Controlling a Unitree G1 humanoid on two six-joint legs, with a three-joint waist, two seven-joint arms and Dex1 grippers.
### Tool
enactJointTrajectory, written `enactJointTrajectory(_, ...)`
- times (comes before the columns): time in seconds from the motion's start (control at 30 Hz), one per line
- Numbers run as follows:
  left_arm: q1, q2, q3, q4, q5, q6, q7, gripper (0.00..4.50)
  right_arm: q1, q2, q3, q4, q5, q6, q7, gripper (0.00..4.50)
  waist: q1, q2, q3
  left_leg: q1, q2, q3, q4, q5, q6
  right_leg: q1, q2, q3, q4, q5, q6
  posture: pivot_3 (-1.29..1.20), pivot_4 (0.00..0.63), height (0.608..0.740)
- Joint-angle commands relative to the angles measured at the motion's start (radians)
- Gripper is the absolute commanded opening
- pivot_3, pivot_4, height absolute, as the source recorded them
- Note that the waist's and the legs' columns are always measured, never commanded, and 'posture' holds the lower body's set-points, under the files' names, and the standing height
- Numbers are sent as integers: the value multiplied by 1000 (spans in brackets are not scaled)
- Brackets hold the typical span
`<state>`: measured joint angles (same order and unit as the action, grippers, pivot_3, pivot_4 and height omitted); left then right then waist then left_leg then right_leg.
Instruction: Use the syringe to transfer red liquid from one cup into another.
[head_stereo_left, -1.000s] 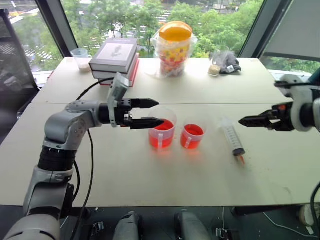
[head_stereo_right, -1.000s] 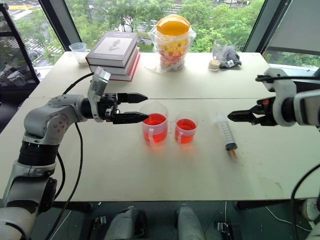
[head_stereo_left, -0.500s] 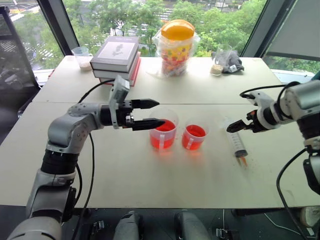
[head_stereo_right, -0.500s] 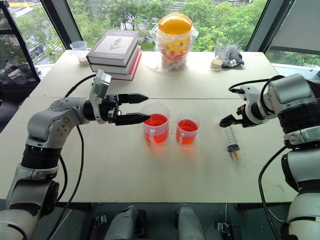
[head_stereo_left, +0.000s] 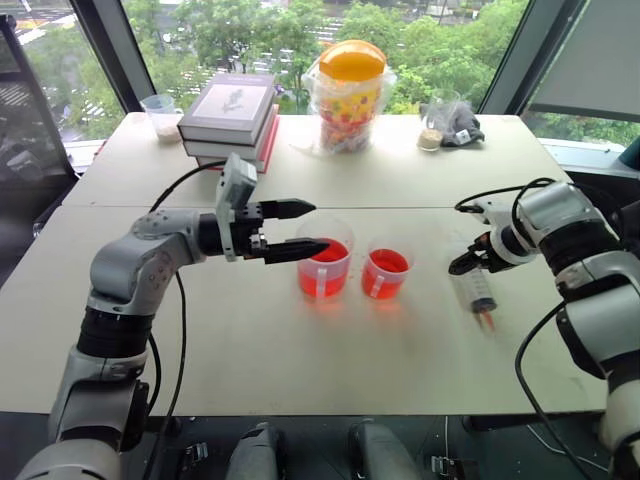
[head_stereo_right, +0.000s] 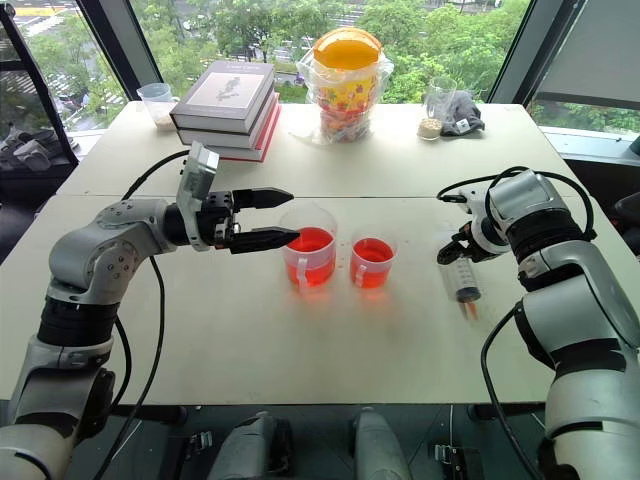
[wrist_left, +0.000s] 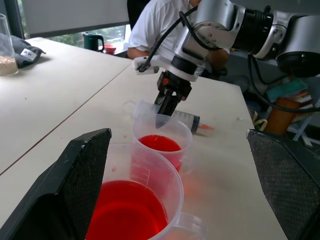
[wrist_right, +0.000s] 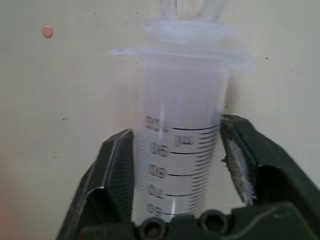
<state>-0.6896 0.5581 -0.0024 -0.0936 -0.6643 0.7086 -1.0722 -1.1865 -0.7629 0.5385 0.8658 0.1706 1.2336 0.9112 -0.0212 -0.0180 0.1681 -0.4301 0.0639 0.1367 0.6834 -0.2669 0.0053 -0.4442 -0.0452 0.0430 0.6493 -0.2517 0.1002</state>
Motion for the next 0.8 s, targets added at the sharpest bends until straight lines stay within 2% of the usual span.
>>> enactJointTrajectory(0.03, -9, 2, 19, -27, -12, -15, 0, 4500, -13, 23, -27, 12, -29, -4, 25, 1410, 0, 0, 0, 0, 0, 0, 0, 0, 0, 0, 0, 0, 0, 0, 0, 0, 150, 740)
enactJointTrajectory(0.2, -36, 11, 17, 7, -3, -21, -18, 4500, -9, 9, -105, -28, -35, 47, 3, 1373, -1, 0, 0, 2, 0, 0, 0, 0, -1, 1, 0, 0, 1, 0, 0, 0, 150, 740)
enactJointTrajectory(0.3, -81, 14, 22, 50, 1, -24, -27, 4500, -50, -19, -276, -122, -11, 87, -88, 1373, 2, 1, 0, 1, 0, 0, 0, 0, -1, 0, 0, 0, 1, 0, 0, 0, 150, 740)
enactJointTrajectory(0.43, -129, 17, 30, 103, 0, -25, -41, 4500, -40, -10, -499, -383, 47, 91, -175, 1373, 3, 1, 1, 1, 0, 0, 0, 0, -1, 0, 0, 0, 1, 0, 0, 0, 150, 740)
enactJointTrajectory(0.53, -182, 24, 30, 163, 9, -35, -63, 4500, 1, 131, -754, -758, 161, -59, -267, 1373, -1, 2, 1, 1, 1, 0, -2, 0, -1, -1, 0, 0, 1, 0, 0, 0, 150, 740)
enactJointTrajectory(0.63, -228, 30, 26, 213, 22, -49, -88, 4500, 26, 368, -973, -996, 322, -133, -380, 1373, -1, 2, 1, 1, 2, -2, -3, 1, -2, -1, 3, -1, 2, 0, 0, 0, 150, 740)
enactJointTrajectory(0.73, -258, 32, 21, 247, 38, -59, -111, 4500, 103, 522, -1023, -1134, 430, -159, -435, 1373, 10, 0, 0, 1, 3, -3, -3, 2, -4, 0, 3, -3, 2, 0, 0, 0, 150, 740)
enactJointTrajectory(0.8, -280, 39, 18, 266, 45, -61, -128, 4500, 227, 592, -938, -1218, 441, -253, -412, 1373, 13, -1, -1, 1, 2, -3, -1, 2, -4, 2, 1, -6, 1, 0, 0, 0, 150, 740)
